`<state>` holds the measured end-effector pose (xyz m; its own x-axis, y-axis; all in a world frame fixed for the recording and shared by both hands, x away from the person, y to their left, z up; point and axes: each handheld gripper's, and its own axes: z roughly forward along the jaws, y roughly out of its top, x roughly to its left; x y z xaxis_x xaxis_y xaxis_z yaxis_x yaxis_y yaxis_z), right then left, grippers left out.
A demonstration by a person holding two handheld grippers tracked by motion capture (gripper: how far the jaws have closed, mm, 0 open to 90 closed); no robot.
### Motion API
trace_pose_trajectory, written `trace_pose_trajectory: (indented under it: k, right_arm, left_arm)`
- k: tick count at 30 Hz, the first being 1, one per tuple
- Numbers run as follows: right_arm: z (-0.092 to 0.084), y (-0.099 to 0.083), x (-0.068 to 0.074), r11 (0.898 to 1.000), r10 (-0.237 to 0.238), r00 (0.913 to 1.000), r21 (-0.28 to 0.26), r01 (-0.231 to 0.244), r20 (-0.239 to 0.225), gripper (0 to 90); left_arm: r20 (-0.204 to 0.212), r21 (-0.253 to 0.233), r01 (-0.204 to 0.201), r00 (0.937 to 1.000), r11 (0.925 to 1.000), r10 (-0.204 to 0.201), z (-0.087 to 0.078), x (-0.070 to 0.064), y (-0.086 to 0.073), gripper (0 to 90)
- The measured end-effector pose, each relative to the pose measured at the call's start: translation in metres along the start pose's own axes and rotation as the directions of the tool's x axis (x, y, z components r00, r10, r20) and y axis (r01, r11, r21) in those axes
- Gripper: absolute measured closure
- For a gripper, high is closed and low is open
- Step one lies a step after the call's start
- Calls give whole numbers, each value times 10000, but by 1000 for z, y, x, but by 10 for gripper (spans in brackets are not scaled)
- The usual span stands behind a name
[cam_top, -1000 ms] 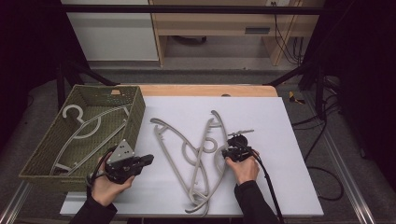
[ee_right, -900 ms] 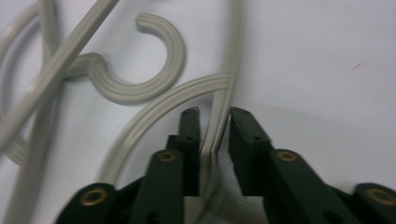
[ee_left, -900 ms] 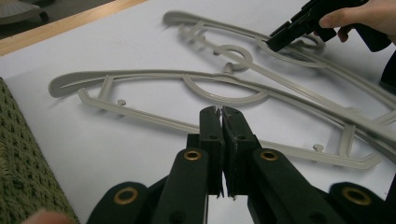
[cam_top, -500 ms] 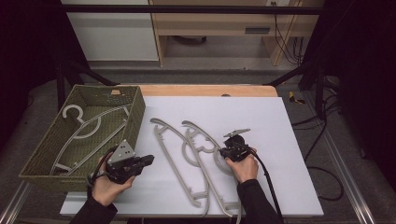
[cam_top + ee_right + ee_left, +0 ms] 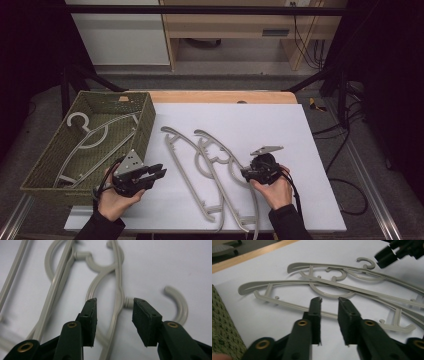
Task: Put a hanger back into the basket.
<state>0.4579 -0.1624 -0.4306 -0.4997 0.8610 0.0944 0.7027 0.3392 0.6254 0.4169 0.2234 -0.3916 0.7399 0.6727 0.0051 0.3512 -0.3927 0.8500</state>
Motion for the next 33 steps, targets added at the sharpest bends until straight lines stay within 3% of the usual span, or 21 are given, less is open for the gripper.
trace_pose_trajectory:
  k: [3,4,5,7,9,10,11,12,17,18,19,21,29,30,31,33]
  right_arm:
    - [-4,-14,2,9989,-81,10000,470,82,-5,532]
    - [-5,-18,4,9984,121,9998,549,-113,-146,532]
    - [-6,-24,2,9977,-225,9997,644,230,-77,533]
    - [-6,-29,4,9961,-235,9997,853,237,-42,536]
    - [-5,-34,7,9948,5,9999,1015,6,-105,542]
    - [-4,-37,8,9934,111,9999,1137,-122,101,547]
    - [-4,-38,10,9926,306,9994,1181,-287,-145,552]
    - [-2,-40,9,9924,192,9998,1211,-195,33,559]
    - [1,-45,14,9884,-9,9997,1516,-30,256,603]
    - [2,-46,10,9887,-546,9984,1409,517,166,609]
    - [2,-47,11,9886,-569,9983,1403,545,137,623]
    - [2,-47,14,9870,-705,9961,1483,620,527,658]
    - [5,-40,20,9794,-462,9931,2004,239,1074,758]
    - [5,-38,22,9772,2,9926,2106,-259,1214,771]
    - [5,-38,20,9768,-132,9925,2139,-131,1213,786]
    - [5,-37,18,9738,210,9933,2227,-460,1135,802]
  left_arm:
    - [2,-358,105,9999,9993,-104,-1,2,0,566]
    - [53,-514,126,9999,9986,-123,-3,3,0,539]
    - [80,-638,140,9999,9979,-135,-3,4,0,497]
    - [27,-985,253,9997,9948,-252,-6,5,1,395]
    - [53,-1261,217,9998,9918,-212,-9,5,2,328]
    - [85,-1341,211,9998,9907,-202,-10,5,2,292]
    - [133,-1479,226,9997,9888,-209,-11,5,3,270]
    - [171,-1512,218,9997,9883,-194,-12,6,3,249]
    - [380,-1745,344,9989,9840,-282,-15,7,3,192]
    - [348,-1730,342,9990,9843,-285,-15,7,3,183]
    - [304,-1725,342,9991,9844,-294,-15,7,2,175]
    - [287,-1697,360,9991,9848,-316,-15,7,2,154]
    - [177,-1789,519,9986,9825,-495,-16,8,2,101]
    - [180,-1796,520,9986,9824,-495,-16,8,2,102]
    - [169,-1799,513,9987,9823,-491,-17,8,2,101]
    - [156,-1782,514,9987,9827,-494,-17,8,2,101]
